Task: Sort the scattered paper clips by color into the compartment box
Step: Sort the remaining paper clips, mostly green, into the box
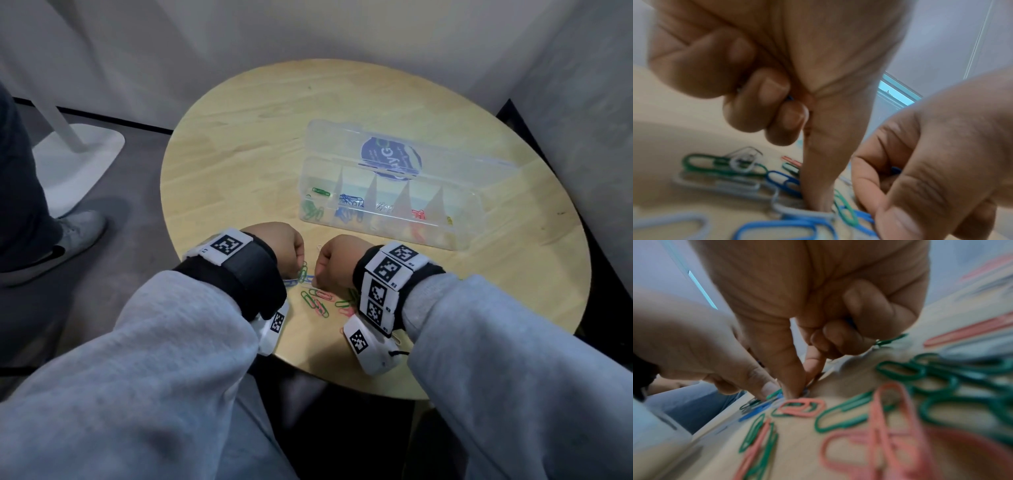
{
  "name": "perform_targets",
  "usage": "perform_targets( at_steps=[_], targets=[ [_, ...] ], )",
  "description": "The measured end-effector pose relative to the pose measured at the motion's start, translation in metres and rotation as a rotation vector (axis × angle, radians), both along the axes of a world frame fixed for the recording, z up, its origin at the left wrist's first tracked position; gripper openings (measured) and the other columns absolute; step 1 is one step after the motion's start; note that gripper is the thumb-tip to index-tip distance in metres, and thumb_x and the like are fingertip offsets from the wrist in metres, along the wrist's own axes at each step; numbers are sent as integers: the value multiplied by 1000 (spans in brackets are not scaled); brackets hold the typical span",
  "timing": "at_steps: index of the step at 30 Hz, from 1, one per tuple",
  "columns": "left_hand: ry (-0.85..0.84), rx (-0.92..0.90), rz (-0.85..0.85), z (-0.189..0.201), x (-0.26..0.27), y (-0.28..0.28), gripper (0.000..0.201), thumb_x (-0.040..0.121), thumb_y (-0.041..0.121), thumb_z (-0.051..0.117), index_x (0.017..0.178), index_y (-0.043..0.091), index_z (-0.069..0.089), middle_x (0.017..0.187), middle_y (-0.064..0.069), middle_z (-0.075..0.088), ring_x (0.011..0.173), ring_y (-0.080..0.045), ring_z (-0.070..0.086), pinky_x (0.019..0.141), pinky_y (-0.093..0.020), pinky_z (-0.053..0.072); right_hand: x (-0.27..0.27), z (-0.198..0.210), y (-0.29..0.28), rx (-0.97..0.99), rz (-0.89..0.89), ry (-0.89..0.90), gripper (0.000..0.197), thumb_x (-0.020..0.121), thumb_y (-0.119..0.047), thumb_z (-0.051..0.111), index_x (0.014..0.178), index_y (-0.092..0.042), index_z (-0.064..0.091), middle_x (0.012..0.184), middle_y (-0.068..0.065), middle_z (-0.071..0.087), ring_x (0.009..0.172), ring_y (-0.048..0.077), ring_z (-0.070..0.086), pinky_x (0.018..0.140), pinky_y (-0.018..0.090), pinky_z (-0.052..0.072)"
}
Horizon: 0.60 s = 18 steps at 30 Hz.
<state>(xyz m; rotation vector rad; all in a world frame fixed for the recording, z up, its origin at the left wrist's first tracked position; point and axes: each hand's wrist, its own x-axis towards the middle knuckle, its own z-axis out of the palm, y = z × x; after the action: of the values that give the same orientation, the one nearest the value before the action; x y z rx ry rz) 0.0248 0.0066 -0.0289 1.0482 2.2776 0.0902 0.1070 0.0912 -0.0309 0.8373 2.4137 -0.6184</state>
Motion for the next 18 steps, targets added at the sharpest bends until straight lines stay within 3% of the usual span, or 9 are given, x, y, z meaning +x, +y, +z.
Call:
perform_targets(
  at_steps=[5,7,10,11,13,14,16,18],
  targets=[
    [-73,-30,17,1,-3,0,8,79,13,59,77,20,61,71,4,58,69,-16,51,56,-18,36,8,0,5,11,-9,-28,18,76,-15,66,92,-8,70,82,6,61,75,21,56,69,29,49],
    [-83,-23,53,4,-5,-2,10,78,12,57,82,16,66,77,-1,62,72,-19,52,65,-21,40,11,4,9,-3,-4,-16,11,78,-16,65,86,-10,67,81,7,59,73,22,54,66,27,46],
    [-135,19,119,13,-14,-6,15,82,19,62,93,11,69,86,-5,65,78,-21,54,73,-27,44,17,10,18,-53,-36,-10,11,81,-18,65,86,-9,67,80,7,60,74,22,54,71,29,50],
    [-181,52,154,18,-17,-6,14,83,21,62,92,11,67,82,-6,62,75,-22,51,70,-27,43,19,10,21,-109,-91,15,6,78,-19,66,77,-13,65,77,7,61,71,23,54,69,29,50],
    [-323,160,276,27,-23,-8,9,86,16,57,85,8,61,75,-10,52,68,-24,44,64,-27,36,23,8,28,-302,-230,119,16,72,-15,67,61,-16,55,68,10,63,66,26,51,60,29,42],
    [-405,232,352,33,-25,-9,9,87,12,53,80,8,58,72,-9,49,66,-23,42,61,-27,34,25,7,31,-424,-329,185,20,73,-9,65,58,-14,52,61,12,62,63,26,50,59,29,37],
    [-540,397,524,40,-30,-13,18,87,6,48,70,10,51,65,-5,46,57,-16,42,54,-22,31,26,5,33,-609,-482,293,28,78,5,56,56,-8,46,51,14,54,44,21,46,55,28,30],
    [-651,546,634,47,-34,-21,14,79,9,53,66,11,48,62,-3,46,47,-9,45,46,-16,30,24,5,32,-685,-535,363,33,81,12,49,57,-9,42,56,12,48,33,13,39,48,25,27]
  ],
)
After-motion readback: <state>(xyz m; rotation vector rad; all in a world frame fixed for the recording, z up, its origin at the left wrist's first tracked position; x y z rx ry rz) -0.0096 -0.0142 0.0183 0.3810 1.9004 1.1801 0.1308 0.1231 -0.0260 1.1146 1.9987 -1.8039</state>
